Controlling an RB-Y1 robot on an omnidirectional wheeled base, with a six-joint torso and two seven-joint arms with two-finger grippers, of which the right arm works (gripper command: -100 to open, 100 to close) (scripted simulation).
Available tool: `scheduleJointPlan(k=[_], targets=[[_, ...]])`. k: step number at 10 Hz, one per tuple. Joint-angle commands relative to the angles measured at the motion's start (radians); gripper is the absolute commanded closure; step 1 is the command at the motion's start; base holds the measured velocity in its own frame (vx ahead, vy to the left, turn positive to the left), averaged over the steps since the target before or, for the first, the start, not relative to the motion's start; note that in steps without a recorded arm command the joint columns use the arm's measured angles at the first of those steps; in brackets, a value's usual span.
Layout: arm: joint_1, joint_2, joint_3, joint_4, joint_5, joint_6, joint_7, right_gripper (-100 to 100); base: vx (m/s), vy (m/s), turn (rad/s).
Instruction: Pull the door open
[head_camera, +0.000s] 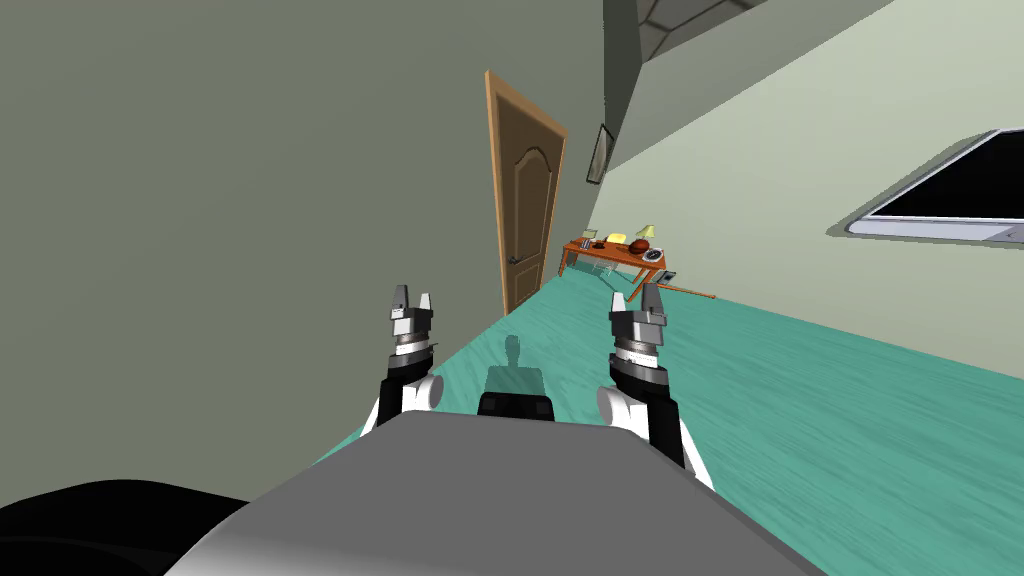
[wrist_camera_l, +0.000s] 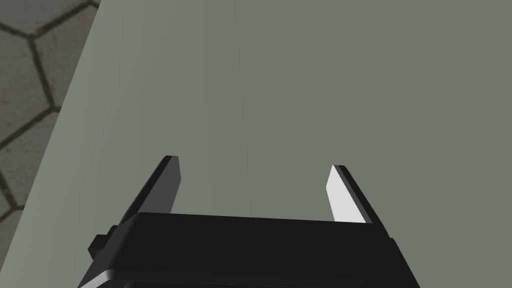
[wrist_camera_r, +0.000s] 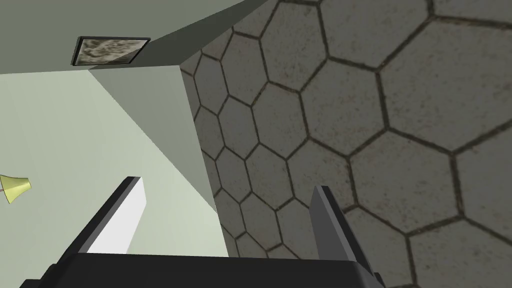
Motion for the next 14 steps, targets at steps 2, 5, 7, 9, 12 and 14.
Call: scheduleJointPlan(k=[2, 5, 7, 9, 12, 14], targets=[[-0.028, -0.017, 0.006, 0.055, 0.002, -0.009, -0.008, -100, 0.106, -0.040, 0.081], [-0.065, -0.035, 0.015, 0.130, 0.004, -0.021, -0.019, -100, 0.109, -0.018, 0.088], [-0.088, -0.046, 0.021, 0.177, 0.005, -0.029, -0.025, -100, 0.103, -0.038, 0.064], [-0.107, -0.053, 0.025, 0.213, 0.006, -0.035, -0.031, -100, 0.092, -0.031, 0.065], [-0.145, -0.068, 0.034, 0.291, 0.009, -0.048, -0.042, -100, 0.117, -0.040, 0.087], [-0.167, -0.076, 0.039, 0.335, 0.010, -0.055, -0.048, -100, 0.086, -0.035, 0.062]])
